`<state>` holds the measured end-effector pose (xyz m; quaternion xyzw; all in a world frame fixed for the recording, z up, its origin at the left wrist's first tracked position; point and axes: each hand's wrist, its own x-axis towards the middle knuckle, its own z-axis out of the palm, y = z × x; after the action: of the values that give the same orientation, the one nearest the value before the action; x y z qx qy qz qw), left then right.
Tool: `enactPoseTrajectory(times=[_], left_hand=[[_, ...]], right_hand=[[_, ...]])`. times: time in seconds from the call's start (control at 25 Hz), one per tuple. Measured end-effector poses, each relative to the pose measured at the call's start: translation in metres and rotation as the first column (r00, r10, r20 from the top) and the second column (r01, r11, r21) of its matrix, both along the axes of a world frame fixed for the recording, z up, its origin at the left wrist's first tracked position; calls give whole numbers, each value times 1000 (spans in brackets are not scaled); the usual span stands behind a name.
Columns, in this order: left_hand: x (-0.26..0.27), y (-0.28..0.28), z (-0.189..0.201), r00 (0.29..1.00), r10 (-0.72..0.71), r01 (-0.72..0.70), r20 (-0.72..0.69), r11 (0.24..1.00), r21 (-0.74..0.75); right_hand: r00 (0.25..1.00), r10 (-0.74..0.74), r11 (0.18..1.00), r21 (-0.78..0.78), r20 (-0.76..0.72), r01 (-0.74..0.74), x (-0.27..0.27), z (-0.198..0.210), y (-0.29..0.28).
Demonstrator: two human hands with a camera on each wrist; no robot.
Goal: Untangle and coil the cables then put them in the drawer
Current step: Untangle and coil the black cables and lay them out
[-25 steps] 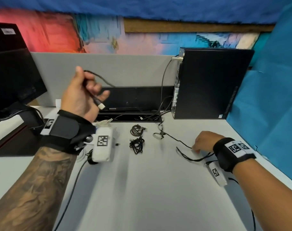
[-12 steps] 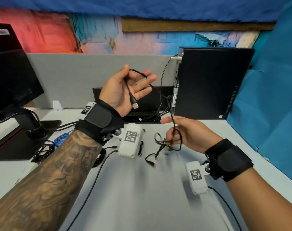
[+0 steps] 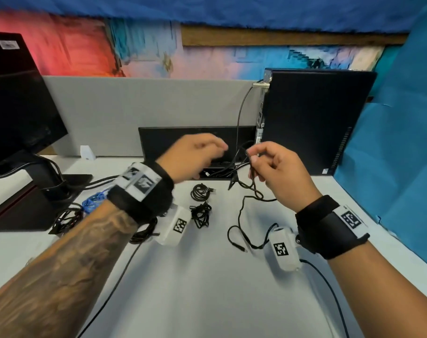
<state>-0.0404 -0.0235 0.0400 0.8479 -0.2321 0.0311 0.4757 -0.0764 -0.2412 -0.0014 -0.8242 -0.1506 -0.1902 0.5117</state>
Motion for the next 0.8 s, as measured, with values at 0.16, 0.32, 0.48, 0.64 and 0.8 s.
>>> enactPoseTrajectory(times=[0.16,0.32,0.48,0.64,0.8], left_hand=[[-4,-23,-14,993,-88,96,-84,991,91],[-3,-24,-26,992,-124,121,-36,990,-74],[6,-18,-27,991,-23,-37,-133,901,-432],[24,10,-22,972,55,-199,-228,705,-680],[58,84,-8,919,154,-393,-362,344,-853]], right_hand=[[990,14,991,-134,137,5,-4,10,14],[990,-24,982,-181,137,49,-5,9,15],[994,-48,992,-112,99,59,-5,6,7],[995,-101,994,-48,-25,100,1,0,-16],[913,-349,930,45,-210,366,10,-24,-78]])
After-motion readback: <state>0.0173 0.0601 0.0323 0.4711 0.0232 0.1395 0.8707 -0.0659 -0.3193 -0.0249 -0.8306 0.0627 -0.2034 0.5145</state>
